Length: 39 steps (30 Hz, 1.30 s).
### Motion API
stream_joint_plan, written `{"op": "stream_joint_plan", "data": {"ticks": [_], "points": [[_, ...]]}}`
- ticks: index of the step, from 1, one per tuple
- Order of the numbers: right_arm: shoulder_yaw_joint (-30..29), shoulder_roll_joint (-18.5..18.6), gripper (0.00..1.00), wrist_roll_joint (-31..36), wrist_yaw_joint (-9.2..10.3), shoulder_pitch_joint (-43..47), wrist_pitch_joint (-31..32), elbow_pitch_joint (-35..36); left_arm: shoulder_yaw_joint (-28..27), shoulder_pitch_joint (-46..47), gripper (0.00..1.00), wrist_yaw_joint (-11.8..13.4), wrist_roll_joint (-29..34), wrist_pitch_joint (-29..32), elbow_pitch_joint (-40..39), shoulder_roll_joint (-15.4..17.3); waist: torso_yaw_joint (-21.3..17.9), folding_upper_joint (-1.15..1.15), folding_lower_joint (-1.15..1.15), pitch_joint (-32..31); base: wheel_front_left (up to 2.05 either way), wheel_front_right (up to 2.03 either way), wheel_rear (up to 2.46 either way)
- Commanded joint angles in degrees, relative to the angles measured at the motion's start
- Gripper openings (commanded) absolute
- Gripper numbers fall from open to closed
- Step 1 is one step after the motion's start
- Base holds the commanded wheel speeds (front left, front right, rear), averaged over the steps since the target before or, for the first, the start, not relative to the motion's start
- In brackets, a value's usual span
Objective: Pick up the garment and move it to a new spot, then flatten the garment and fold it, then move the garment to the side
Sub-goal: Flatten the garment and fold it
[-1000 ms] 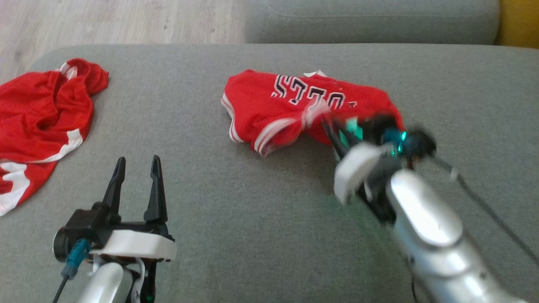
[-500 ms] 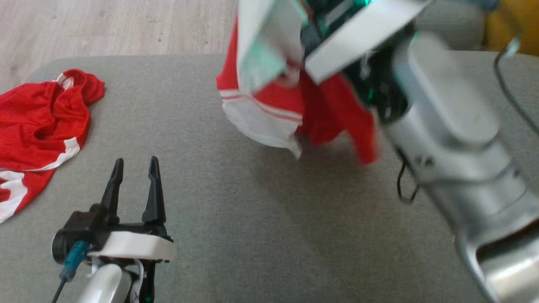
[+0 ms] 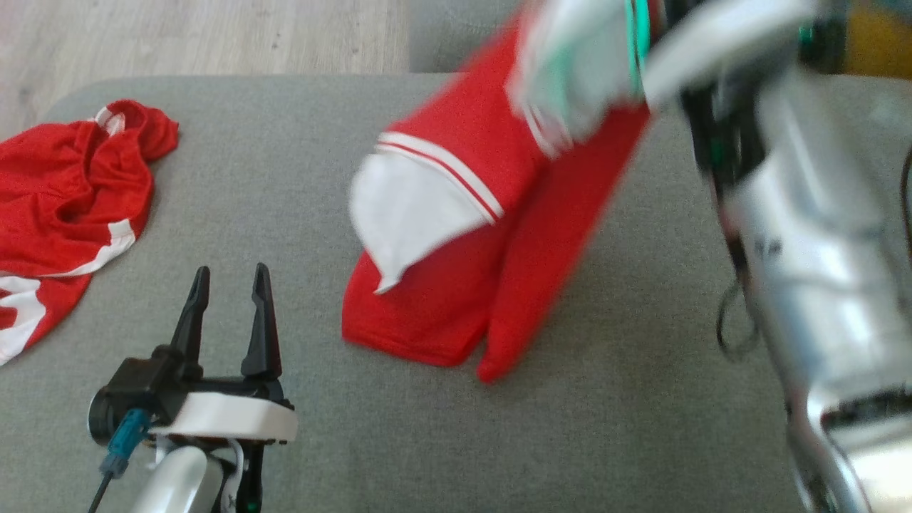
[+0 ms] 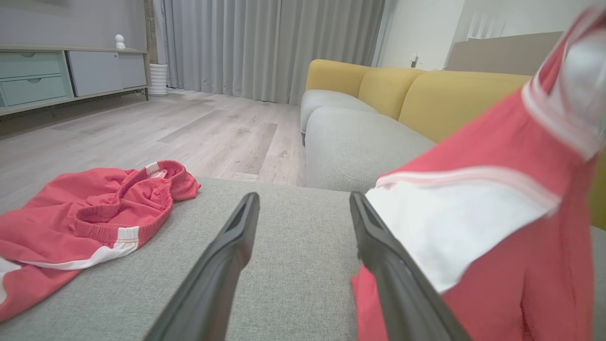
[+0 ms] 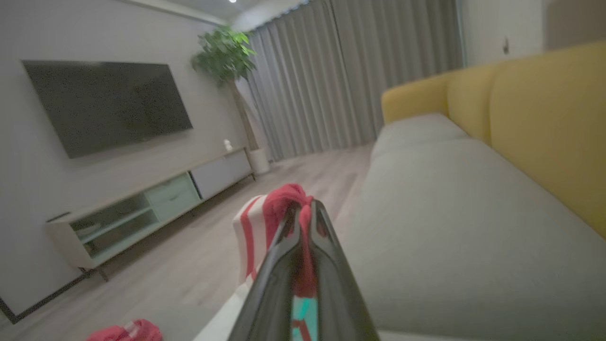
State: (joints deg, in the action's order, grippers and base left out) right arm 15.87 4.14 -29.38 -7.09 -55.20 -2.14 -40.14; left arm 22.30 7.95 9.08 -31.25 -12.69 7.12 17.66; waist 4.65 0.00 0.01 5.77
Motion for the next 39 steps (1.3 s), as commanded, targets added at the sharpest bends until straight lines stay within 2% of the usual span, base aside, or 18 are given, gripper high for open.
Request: {"op": "stream_joint_plan", "data": {"ticks": [1,6,13,14,15,16,22,28,34,39], "points": [[-2.11,-0.29,0.0,2.3,-0.4,1.72,0.0,-1.32,-1.8,2.98,1.0,0.19,0.06,-0.49,-1.85,1.14,0.17,0.0,-0.01,0.85,0.0,0.0,0.0],[-8.86,2.06,0.0,7.87,-0.4,5.37,-2.97,-9.17,-1.59,3.93,1.0,-0.13,0.16,-0.64,-1.85,1.14,0.37,0.0,-0.01,2.58,0.0,0.0,0.0],[-14.81,5.32,0.0,13.87,-0.4,3.88,-6.68,-16.23,-0.98,5.55,1.0,-0.76,0.53,-0.8,-1.71,1.04,1.4,0.0,-0.01,4.39,0.0,0.0,0.0],[-15.68,5.72,0.12,14.61,-0.4,3.54,-7.08,-17.31,-0.84,5.77,1.0,-0.86,0.6,-0.82,-1.61,1.02,1.6,0.0,-0.01,4.56,0.0,0.0,0.0],[-16.22,6.17,0.63,15.68,-0.4,3.33,-7.22,-18.48,-0.73,5.93,1.0,-0.95,0.65,-0.84,-1.48,1.01,1.75,0.0,-0.01,4.62,0.0,0.0,0.0],[-16.76,6.6,1.0,16.71,-0.4,3.22,-6.8,-19.87,-0.62,6.05,1.0,-1.05,0.67,-0.86,-1.31,0.98,1.89,0.0,-0.01,4.61,0.0,0.0,0.0],[-17.38,7.95,1.0,22.68,-0.4,3.46,-3.66,-25.42,-0.29,5.93,1.0,-1.29,0.55,-1.01,0.01,0.97,2.18,0.0,-0.01,2.89,0.0,0.0,0.0],[-14.7,5.64,1.0,24.26,-0.4,6.9,-2.64,-25.18,-0.54,4.46,1.0,-0.93,0.15,-1.1,0.69,1.38,1.28,0.0,-0.01,-0.16,0.0,0.0,0.0],[-11.32,3.51,1.0,23.47,-0.4,14.43,-6.57,-18.71,-1.12,2.14,1.0,-0.08,-0.48,-1.07,0.39,1.96,-0.57,0.0,-0.01,-2.59,0.0,0.0,0.0],[-9.32,2.22,1.0,23.91,-0.4,23.52,-9.6,-8.48,-1.24,0.4,1.0,0.61,-0.83,-0.98,-0.18,2.17,-1.73,0.0,-0.01,-4.26,0.0,0.0,0.0]]}}
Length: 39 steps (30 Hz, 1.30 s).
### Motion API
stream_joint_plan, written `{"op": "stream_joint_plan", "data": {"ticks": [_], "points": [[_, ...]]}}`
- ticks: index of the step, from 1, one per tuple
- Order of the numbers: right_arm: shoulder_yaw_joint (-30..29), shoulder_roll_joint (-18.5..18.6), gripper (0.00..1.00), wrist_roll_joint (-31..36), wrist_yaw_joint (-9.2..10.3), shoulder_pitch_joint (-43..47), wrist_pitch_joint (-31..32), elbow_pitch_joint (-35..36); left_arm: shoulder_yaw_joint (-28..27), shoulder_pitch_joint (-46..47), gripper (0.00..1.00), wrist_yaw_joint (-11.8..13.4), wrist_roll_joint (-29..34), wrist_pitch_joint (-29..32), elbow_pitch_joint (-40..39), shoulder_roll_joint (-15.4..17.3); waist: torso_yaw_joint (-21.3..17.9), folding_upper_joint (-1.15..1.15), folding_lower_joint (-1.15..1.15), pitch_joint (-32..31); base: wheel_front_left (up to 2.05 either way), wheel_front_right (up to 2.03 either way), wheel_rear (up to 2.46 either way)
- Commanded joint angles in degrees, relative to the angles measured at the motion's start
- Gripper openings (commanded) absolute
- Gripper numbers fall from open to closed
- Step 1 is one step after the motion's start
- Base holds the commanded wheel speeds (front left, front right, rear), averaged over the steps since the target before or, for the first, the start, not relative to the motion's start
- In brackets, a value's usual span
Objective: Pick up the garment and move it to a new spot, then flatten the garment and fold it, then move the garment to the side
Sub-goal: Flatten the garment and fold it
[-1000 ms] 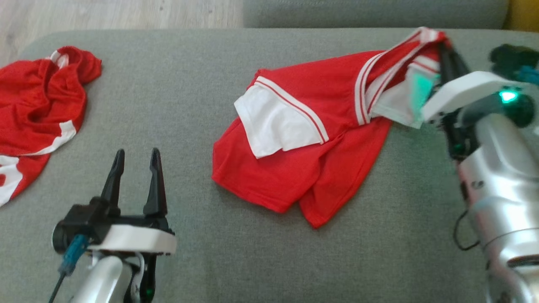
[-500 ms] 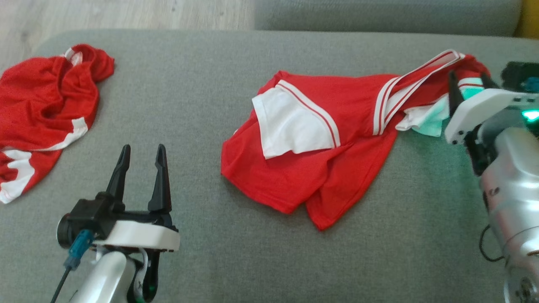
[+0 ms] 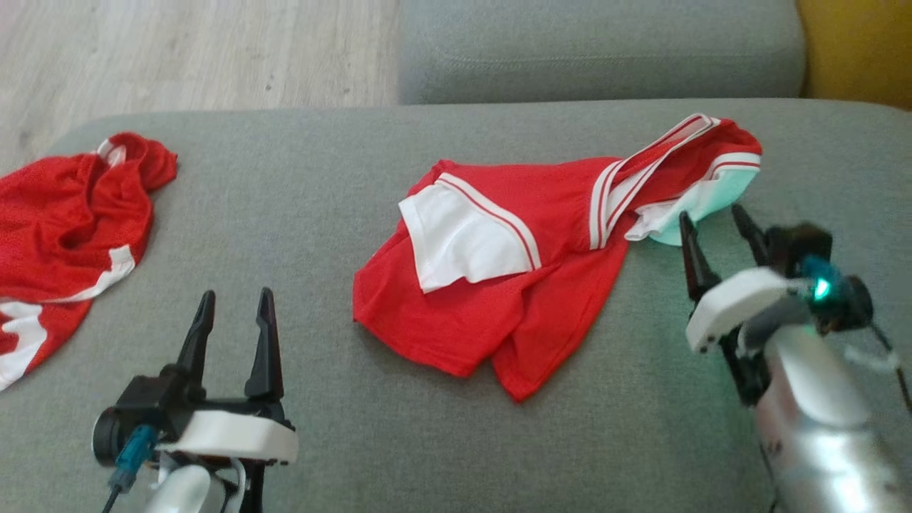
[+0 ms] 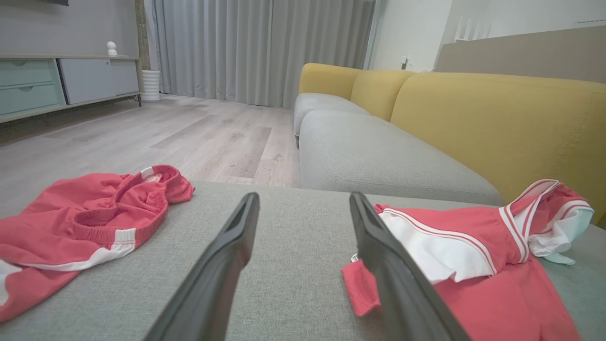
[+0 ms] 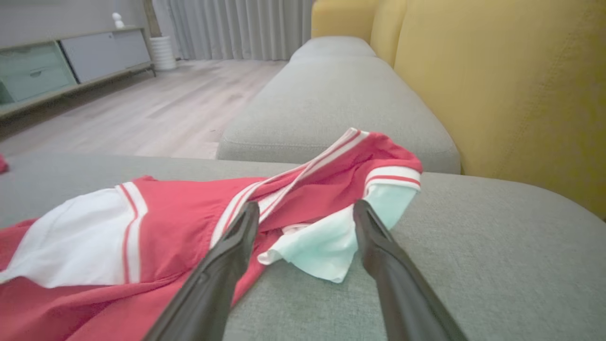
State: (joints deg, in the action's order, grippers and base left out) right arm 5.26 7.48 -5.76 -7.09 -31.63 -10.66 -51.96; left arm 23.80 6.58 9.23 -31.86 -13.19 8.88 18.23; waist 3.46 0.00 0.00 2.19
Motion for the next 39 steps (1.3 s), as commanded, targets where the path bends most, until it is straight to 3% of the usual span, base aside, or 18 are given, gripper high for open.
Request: {"op": "stream_joint_plan", "data": {"ticks": [1,7,16,21,25,31,39], "points": [[1.28,-1.44,1.0,0.46,-0.4,2.08,-1.54,6.18,-2.78,1.4,1.0,0.61,-0.29,-0.49,-2.06,1.64,-0.76,0.0,0.0,-0.96,0.0,0.0,0.0],[-2.02,-3.49,1.0,1.27,-0.4,16.09,-1.24,24.56,-3.05,-0.55,1.0,1.19,-0.67,-0.64,-2.83,1.89,-1.6,0.0,0.0,-1.94,0.0,0.0,0.0],[-2.03,-4.54,1.0,0.76,-0.4,28.07,7.91,44.26,-3.01,-1.85,1.0,1.61,-1.11,-0.77,-2.65,1.82,-3.04,0.0,0.0,-1.89,0.0,0.0,0.0],[-1.08,-4.57,1.0,-0.31,-0.4,29.1,10.02,48.24,-2.37,-0.88,1.0,1.69,-1.06,-0.14,-2.17,1.31,-3.77,0.0,0.0,-1.14,0.0,0.0,0.0],[-0.31,-4.58,1.0,-0.98,-0.4,29.37,11.03,50.51,1.01,2.3,1.0,0.71,-1.03,4.43,1.24,-0.59,-4.48,0.0,0.0,0.76,0.0,0.0,0.0],[1.62,-4.59,1.0,-1.8,-0.4,28.45,11.46,51.16,4.29,7.58,1.0,-1.59,-2.51,9.47,9.66,-4.46,-6.41,0.0,0.0,3.89,0.0,0.0,0.0],[3.03,-4.59,1.0,-2.64,-0.4,27.23,10.7,50.59,3.95,10.2,1.0,-3.71,-6.98,12.59,16.28,-7.9,-8.4,0.0,0.0,6.01,0.0,0.0,0.0]]}}
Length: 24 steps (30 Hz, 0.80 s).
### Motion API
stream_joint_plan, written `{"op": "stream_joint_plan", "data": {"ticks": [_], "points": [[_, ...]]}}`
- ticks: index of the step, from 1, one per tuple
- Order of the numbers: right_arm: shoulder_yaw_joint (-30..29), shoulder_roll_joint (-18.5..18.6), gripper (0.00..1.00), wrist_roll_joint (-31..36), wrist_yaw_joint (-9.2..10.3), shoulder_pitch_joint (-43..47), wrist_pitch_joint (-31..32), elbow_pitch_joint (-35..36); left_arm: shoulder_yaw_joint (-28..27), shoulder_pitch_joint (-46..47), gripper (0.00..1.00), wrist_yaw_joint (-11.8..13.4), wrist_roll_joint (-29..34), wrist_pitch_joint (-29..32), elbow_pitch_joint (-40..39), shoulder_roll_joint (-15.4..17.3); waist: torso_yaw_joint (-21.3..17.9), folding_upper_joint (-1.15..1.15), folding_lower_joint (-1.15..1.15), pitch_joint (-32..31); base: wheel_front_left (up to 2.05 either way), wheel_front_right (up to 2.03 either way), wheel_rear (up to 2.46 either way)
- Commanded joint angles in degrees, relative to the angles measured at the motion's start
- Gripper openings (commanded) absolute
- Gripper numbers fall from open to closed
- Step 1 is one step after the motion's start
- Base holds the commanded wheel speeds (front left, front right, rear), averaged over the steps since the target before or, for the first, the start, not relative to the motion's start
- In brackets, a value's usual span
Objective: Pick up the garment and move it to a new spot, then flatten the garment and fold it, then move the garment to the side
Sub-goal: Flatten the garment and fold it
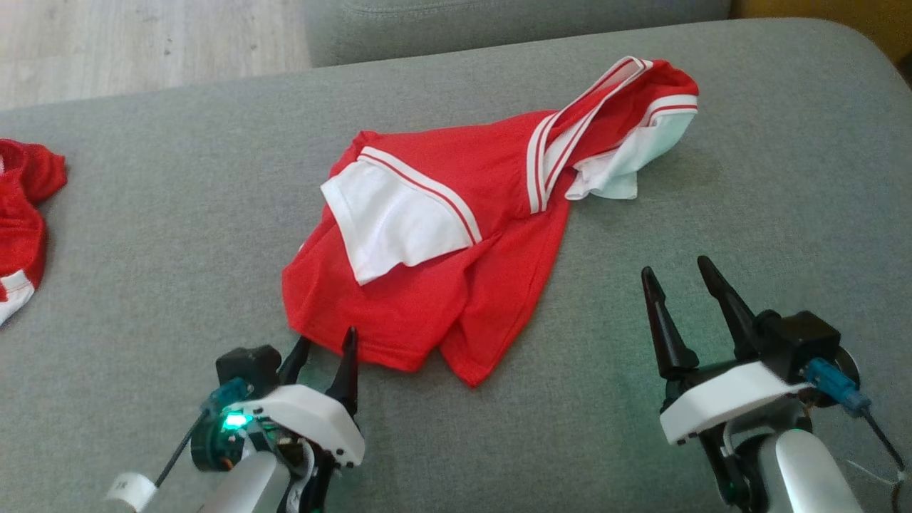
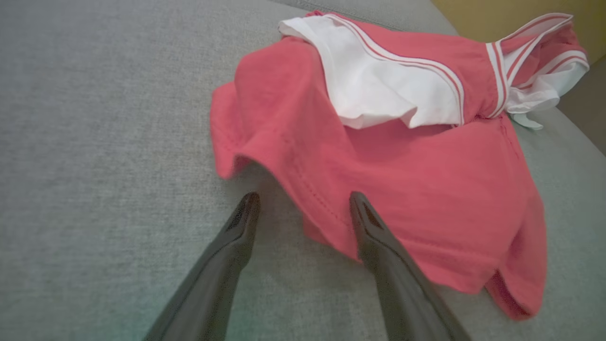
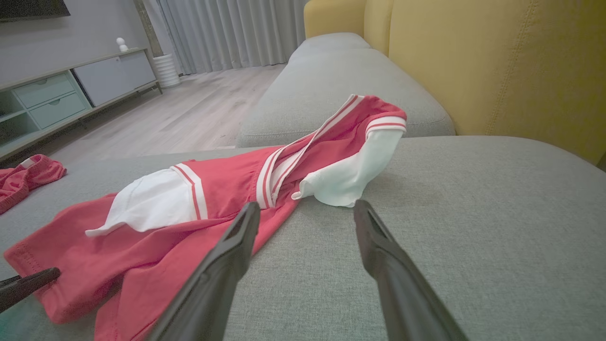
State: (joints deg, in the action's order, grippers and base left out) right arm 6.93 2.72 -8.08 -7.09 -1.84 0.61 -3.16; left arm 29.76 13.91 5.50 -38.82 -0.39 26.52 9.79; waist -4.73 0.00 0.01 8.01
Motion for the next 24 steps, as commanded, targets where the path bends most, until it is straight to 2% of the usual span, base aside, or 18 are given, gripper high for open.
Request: {"op": "stream_joint_plan", "data": {"ticks": [1,3,4,5,10,13,17,18,19,21,22,24], "points": [[1.44,0.16,1.0,-0.38,-0.4,-2.67,-0.68,1.68,-2.05,3.1,1.0,-0.38,-0.48,0.0,-1.15,0.29,-0.36,0.0,-0.01,0.28,0.0,0.0,0.0],[1.54,0.16,1.0,-0.46,-0.4,-2.81,-0.87,1.51,-2.11,3.6,1.0,-1.08,-1.1,0.17,-0.98,0.01,-0.57,0.0,-0.01,0.38,0.0,0.0,0.0],[1.55,0.16,1.0,-0.48,-0.4,-2.86,-0.96,1.42,-1.95,3.93,0.92,-1.34,-0.91,-0.01,-0.98,0.14,-0.65,0.0,-0.01,0.35,0.0,0.0,0.0],[1.55,0.16,1.0,-0.51,-0.4,-2.9,-1.02,1.32,-1.89,4.25,0.0,-1.5,-0.6,-0.55,-1.1,0.3,-0.71,0.0,-0.01,0.3,0.0,0.0,0.0],[1.35,0.16,1.0,-0.94,-0.4,-2.89,-1.37,0.9,-2.88,4.69,0.0,-2.6,-0.9,-4.19,-4.01,0.48,-0.56,0.0,-0.01,-0.38,0.0,0.0,0.0],[1.53,0.16,1.0,-1.26,-0.4,-3.0,-1.57,1.18,-4.19,5.97,0.0,-3.23,-1.32,-4.29,-7.23,2.3,-0.62,0.0,-0.01,-0.07,0.0,0.0,0.0],[2.61,0.16,1.0,-1.84,-0.4,-3.96,-1.97,1.69,-6.19,12.27,0.0,-3.88,0.84,-1.15,-10.08,9.41,-1.69,0.0,-0.01,1.71,0.0,0.0,0.0],[2.61,0.16,1.0,-1.84,-0.4,-3.96,-1.97,1.69,-6.19,12.27,0.0,-3.88,0.84,-1.15,-10.08,9.41,-1.69,0.0,-0.01,1.71,0.0,0.0,0.0],[3.68,0.16,1.0,-2.32,-0.4,-4.71,-2.28,1.64,-7.17,16.35,0.0,-4.55,2.08,1.02,-9.8,13.48,-2.94,0.0,-0.01,2.98,0.0,0.0,0.0],[4.86,0.16,1.0,-3.03,-0.4,-5.62,-2.72,1.3,-8.02,20.07,0.0,-5.88,2.73,2.94,-8.65,17.08,-4.67,0.0,-0.01,4.29,0.0,0.0,0.0],[4.86,0.16,1.0,-3.03,-0.4,-5.62,-2.72,1.3,-8.02,20.07,0.0,-5.88,2.73,2.94,-8.65,17.08,-4.67,0.0,-0.01,4.29,0.0,0.0,0.0],[5.87,0.16,1.0,-3.7,-0.4,-6.52,-3.42,0.81,-8.36,23.5,0.0,-6.95,4.33,4.23,-7.31,20.76,-6.65,0.0,-0.01,5.61,0.0,0.0,0.0]]}}
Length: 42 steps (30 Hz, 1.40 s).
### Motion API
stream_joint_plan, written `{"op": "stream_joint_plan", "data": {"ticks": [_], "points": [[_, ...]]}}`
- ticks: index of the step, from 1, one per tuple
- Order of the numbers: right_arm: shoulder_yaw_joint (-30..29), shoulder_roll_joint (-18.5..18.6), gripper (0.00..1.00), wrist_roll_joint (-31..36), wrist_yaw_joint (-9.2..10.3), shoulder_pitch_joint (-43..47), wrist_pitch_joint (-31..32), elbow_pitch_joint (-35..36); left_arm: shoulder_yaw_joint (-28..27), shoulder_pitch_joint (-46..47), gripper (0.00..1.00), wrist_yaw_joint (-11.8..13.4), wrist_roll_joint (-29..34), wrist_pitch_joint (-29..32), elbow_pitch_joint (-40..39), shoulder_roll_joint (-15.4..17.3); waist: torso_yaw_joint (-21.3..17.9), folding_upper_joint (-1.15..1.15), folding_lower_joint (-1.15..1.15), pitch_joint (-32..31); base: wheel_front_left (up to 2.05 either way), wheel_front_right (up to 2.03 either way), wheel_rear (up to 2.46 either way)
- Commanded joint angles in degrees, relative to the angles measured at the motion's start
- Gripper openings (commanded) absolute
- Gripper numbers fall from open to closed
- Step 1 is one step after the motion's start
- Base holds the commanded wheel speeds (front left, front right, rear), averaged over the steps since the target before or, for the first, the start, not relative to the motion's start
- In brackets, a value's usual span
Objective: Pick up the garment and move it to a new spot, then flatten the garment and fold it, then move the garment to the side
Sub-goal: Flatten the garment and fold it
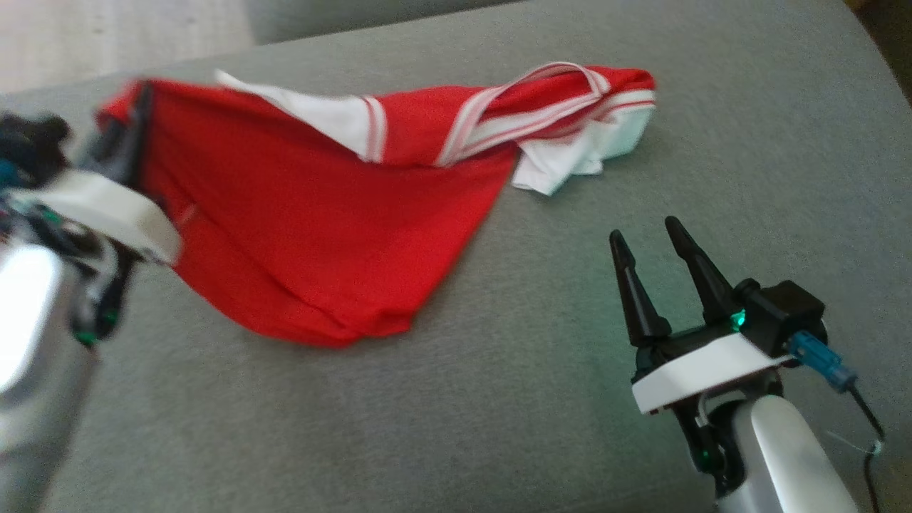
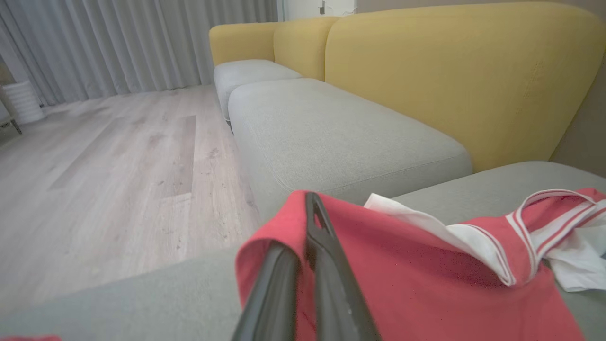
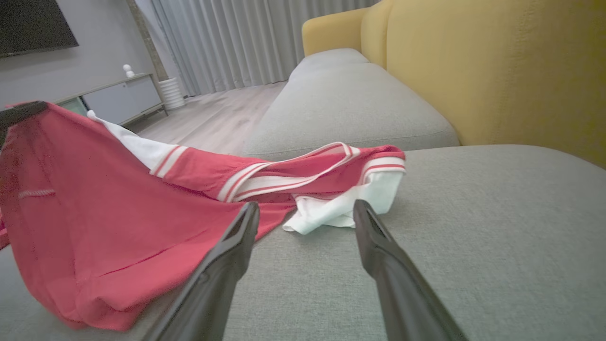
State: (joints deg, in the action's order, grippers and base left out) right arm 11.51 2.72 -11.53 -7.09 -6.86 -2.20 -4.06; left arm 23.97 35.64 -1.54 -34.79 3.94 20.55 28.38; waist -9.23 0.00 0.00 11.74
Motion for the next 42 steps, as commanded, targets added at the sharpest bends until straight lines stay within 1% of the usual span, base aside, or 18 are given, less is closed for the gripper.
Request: {"op": "stream_joint_plan", "data": {"ticks": [1,6,10,13,16,17,18,21,24,27,30,32,36,38,42], "points": [[1.7,0.16,1.0,-0.51,-0.4,-1.91,-1.01,1.44,-2.69,3.29,0.0,-0.28,1.17,0.23,-0.76,3.76,-3.08,0.0,0.0,2.49,0.0,0.0,0.0],[3.25,0.16,1.0,-1.98,-0.4,-3.33,-2.95,-0.3,-2.79,8.69,0.0,-1.74,4.71,1.41,1.48,10.18,-7.45,0.0,0.0,5.08,0.0,0.0,0.0],[3.76,0.16,1.0,-2.64,-0.4,-4.11,-4.19,-1.3,-3.45,12.5,0.0,-1.23,7.96,1.2,2.3,14.98,-9.91,0.0,0.0,6.78,0.0,0.0,0.0],[3.8,0.16,1.0,-2.91,-0.4,-4.47,-4.91,-1.92,-4.2,14.87,0.0,-0.03,9.46,0.3,2.11,16.61,-10.58,0.0,0.0,7.69,0.0,0.0,0.0],[3.84,0.16,1.0,-3.17,-0.4,-4.92,-5.37,-2.55,-4.72,15.54,0.0,1.18,9.17,-0.14,3.05,15.92,-10.53,0.0,0.0,8.15,0.0,0.0,0.0],[3.87,0.16,1.0,-3.27,-0.4,-5.07,-5.43,-2.8,-4.6,15.12,0.37,1.19,8.55,0.34,3.84,15.25,-10.33,0.0,0.0,8.18,0.0,0.0,0.0],[3.94,0.16,1.0,-3.34,-0.4,-5.26,-5.47,-3.03,-4.3,14.62,1.0,1.03,8.07,0.64,4.48,14.56,-10.08,0.0,0.0,8.15,0.0,0.0,0.0],[4.12,0.16,1.0,-3.13,-0.4,-5.84,-5.52,-3.43,-3.79,12.43,1.0,0.99,6.37,0.77,6.11,12.21,-8.93,0.0,0.0,7.69,0.0,0.0,0.0],[3.84,0.16,1.0,-2.63,-0.4,-6.24,-5.36,-3.56,-4.13,9.92,1.0,0.49,3.35,0.67,7.48,9.58,-7.47,0.0,0.0,6.82,0.0,0.0,0.0],[3.06,0.16,1.0,-2.04,-0.4,-6.08,-5.06,-3.63,-4.99,7.24,1.0,0.14,-0.29,0.15,7.96,6.38,-5.52,0.0,0.0,5.4,0.0,0.0,0.0],[2.42,0.16,1.0,-1.63,-0.4,-5.46,-4.61,-3.74,-5.85,4.13,1.0,0.57,-3.57,-1.12,7.31,2.62,-3.3,0.0,0.0,3.43,0.0,0.0,0.0],[2.06,0.16,1.0,-1.41,-0.4,-4.9,-4.27,-3.74,-5.64,1.82,1.0,0.97,-4.59,-2.34,6.25,0.3,-1.85,0.0,0.0,1.95,0.0,0.0,0.0],[0.8,0.16,1.0,-0.76,-0.4,-3.24,-3.45,-3.49,-5.29,-3.6,1.0,2.56,-5.92,-7.07,2.69,-5.01,1.25,0.0,0.0,-1.31,0.0,0.0,0.0],[0.37,0.16,1.0,-0.38,-0.4,-2.41,-2.82,-3.18,-4.64,-6.97,1.0,3.34,-5.64,-9.9,0.97,-7.0,2.32,0.0,0.0,-2.87,0.0,0.0,0.0],[-0.89,0.16,1.0,0.53,-0.4,-0.6,-1.23,-2.39,-3.66,-14.31,1.0,5.38,-3.95,-16.01,-1.98,-9.73,4.26,0.0,0.0,-5.47,0.0,0.0,0.0]]}}
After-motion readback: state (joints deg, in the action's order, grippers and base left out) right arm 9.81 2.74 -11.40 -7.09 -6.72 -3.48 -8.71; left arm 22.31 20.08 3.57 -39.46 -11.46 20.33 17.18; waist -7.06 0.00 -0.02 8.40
